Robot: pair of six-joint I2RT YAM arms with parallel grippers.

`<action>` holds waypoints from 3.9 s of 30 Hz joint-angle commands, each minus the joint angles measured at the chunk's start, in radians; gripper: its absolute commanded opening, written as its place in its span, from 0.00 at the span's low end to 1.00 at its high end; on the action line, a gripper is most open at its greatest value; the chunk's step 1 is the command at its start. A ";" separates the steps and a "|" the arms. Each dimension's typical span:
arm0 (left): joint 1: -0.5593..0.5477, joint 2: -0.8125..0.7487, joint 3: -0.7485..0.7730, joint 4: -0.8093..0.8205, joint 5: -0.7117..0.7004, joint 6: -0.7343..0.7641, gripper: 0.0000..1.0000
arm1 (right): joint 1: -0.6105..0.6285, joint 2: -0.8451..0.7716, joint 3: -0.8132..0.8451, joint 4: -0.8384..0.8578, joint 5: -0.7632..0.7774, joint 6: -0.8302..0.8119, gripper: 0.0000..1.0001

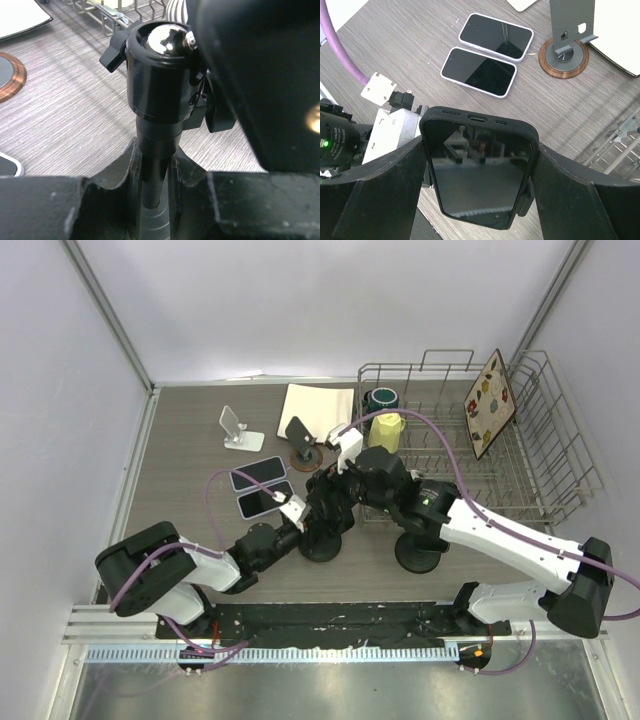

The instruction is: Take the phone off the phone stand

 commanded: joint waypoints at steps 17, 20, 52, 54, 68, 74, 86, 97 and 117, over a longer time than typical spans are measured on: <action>0.020 0.058 -0.052 0.201 -0.130 -0.121 0.00 | -0.034 -0.163 -0.094 0.163 -0.288 -0.040 0.01; 0.032 0.052 -0.070 0.212 -0.141 -0.129 0.00 | -0.056 -0.180 -0.104 0.151 -0.314 -0.052 0.01; 0.011 -0.091 -0.001 -0.013 0.006 0.000 0.58 | -0.097 -0.203 -0.014 0.023 -0.187 -0.001 0.71; 0.007 -0.111 -0.001 -0.041 0.006 0.005 0.65 | -0.097 -0.211 -0.022 0.019 -0.179 -0.001 0.71; -0.023 -0.282 -0.004 -0.215 0.003 -0.066 0.89 | -0.097 -0.254 -0.043 -0.007 -0.098 -0.003 0.73; -0.035 -0.364 0.034 -0.346 -0.083 -0.124 0.92 | -0.097 -0.257 -0.052 0.003 -0.046 0.006 0.74; -0.178 -0.157 0.147 -0.217 -0.274 -0.199 0.92 | -0.096 -0.258 -0.066 0.016 -0.009 0.011 0.75; -0.218 -0.223 0.080 -0.168 -0.275 -0.170 1.00 | -0.027 -0.240 -0.045 -0.026 0.057 -0.024 0.76; -0.217 -0.915 -0.063 -0.912 -0.673 -0.375 1.00 | 0.424 -0.088 0.015 -0.018 0.690 -0.112 0.76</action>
